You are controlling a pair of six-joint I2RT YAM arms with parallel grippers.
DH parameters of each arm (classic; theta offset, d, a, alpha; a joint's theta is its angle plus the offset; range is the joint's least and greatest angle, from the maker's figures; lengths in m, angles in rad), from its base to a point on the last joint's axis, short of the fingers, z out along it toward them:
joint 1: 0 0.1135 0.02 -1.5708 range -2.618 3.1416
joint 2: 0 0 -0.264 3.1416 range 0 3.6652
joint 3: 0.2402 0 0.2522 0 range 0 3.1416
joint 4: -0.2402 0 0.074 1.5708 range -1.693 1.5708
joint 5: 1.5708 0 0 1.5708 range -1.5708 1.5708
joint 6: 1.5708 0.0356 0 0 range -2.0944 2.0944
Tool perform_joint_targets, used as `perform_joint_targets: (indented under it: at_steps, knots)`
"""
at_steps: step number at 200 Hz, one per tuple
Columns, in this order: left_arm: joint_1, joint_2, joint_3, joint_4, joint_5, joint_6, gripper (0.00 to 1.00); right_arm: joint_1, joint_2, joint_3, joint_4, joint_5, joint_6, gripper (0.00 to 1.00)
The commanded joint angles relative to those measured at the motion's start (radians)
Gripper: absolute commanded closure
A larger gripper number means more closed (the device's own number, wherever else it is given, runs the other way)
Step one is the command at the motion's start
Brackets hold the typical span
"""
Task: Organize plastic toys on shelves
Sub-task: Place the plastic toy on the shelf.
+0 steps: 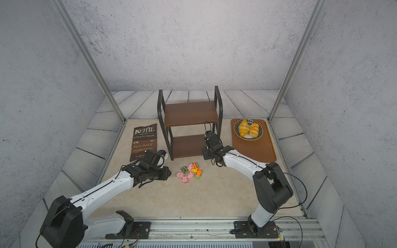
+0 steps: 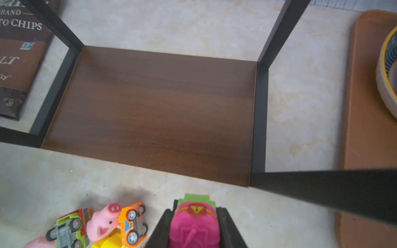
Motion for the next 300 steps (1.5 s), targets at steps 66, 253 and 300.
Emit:
perform_joint_targets:
  at_steps: [66, 253, 300]
  knots:
    - [0.015, 0.004, -0.012, -0.009, 0.005, 0.012, 0.79, -0.019, 0.143, 0.113, 0.005, 0.074, -0.026, 0.73]
    - [0.02, 0.012, -0.011, -0.005, 0.016, 0.015, 0.79, -0.045, 0.364, 0.282, -0.029, 0.054, 0.017, 0.72]
    - [0.02, 0.013, -0.01, -0.007, 0.015, 0.018, 0.79, -0.047, 0.386, 0.307, -0.051, 0.048, 0.032, 0.61]
